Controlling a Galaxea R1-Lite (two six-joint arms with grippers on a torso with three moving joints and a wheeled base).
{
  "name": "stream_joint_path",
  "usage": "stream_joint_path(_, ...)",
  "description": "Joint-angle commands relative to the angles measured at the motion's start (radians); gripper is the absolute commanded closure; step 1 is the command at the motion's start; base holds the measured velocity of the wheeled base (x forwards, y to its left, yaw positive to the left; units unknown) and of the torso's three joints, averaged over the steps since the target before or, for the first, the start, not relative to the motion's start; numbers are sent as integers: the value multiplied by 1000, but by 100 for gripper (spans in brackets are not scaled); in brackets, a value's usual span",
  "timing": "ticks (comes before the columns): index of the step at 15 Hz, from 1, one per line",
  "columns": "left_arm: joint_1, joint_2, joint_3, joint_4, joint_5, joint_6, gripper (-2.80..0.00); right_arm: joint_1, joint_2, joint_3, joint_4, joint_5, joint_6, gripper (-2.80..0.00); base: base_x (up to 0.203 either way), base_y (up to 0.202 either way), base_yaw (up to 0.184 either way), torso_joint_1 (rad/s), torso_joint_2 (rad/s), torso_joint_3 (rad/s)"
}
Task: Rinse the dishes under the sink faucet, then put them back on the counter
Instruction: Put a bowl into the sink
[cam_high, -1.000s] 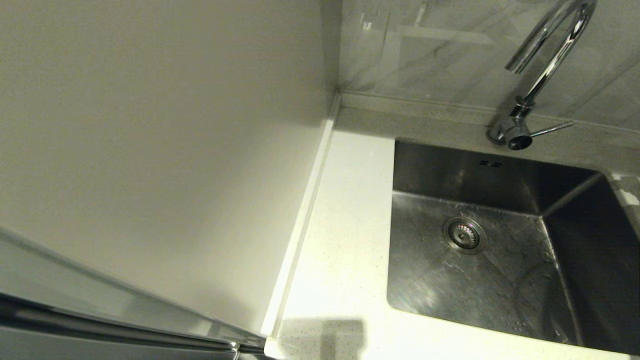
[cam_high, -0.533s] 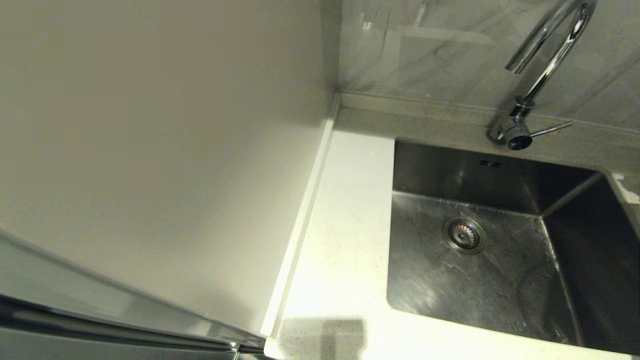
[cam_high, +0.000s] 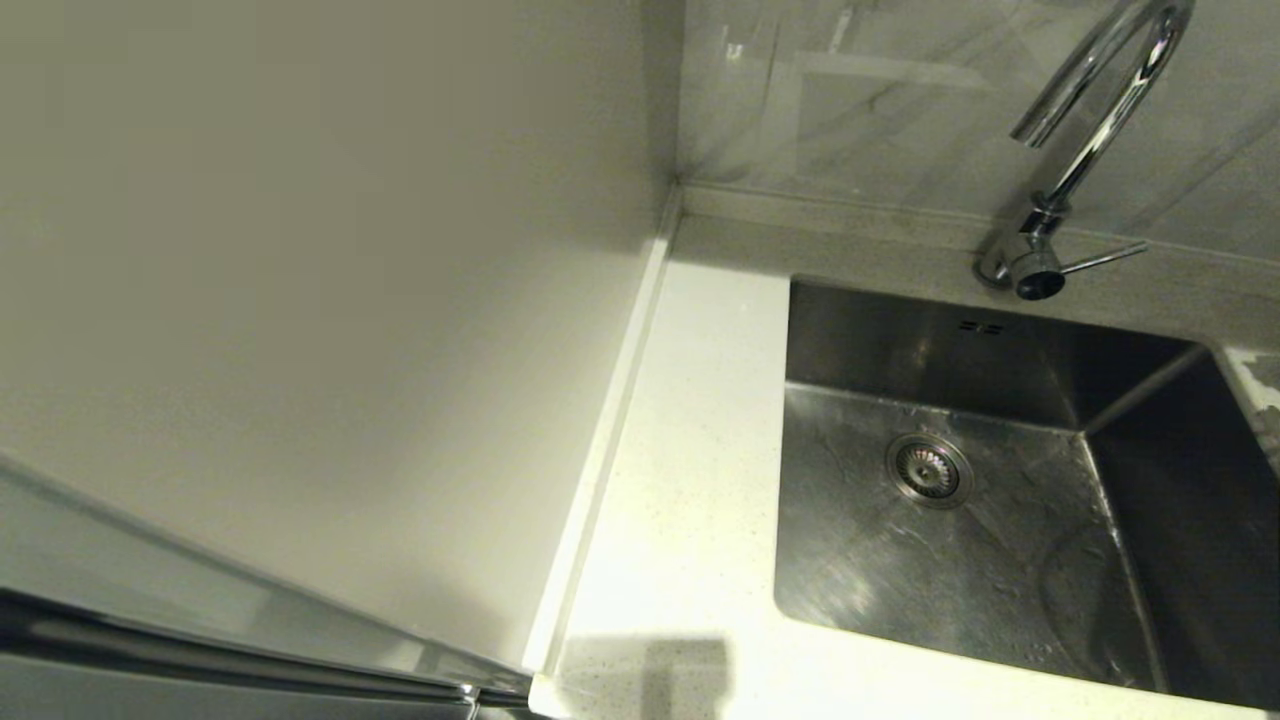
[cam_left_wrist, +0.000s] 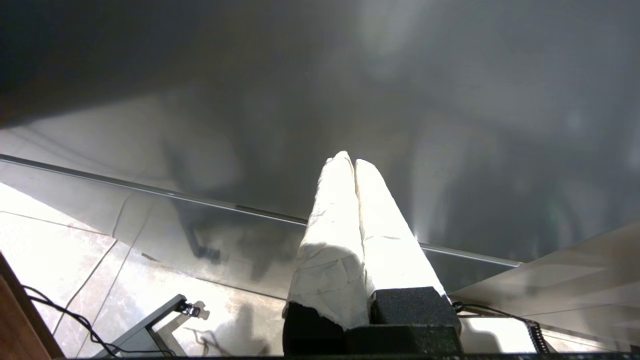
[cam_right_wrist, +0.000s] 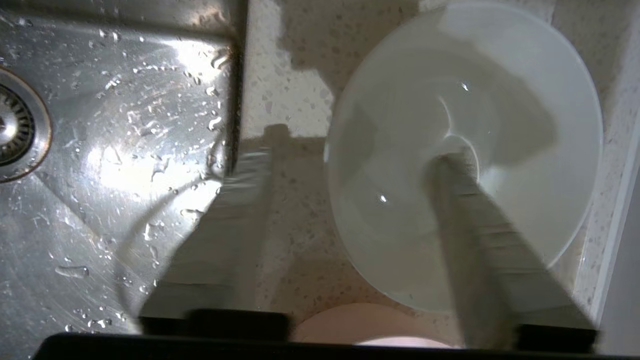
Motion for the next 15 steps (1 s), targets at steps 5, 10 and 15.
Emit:
stream_joint_path(5,0,-3,0,-1,0,-1,0,-5,-4,20,2,1,-1,0,0,0,0,0,0,0)
stream_joint_path(10,0,-3,0,-1,1,-1,0,-3,-5,26,-8,9,2,0,0,0,0,0,0,0)
stream_joint_path(15,0,-3,0,-1,0,-1,0,0,-33,94,-254,13,30,0,0,0,0,0,0,0)
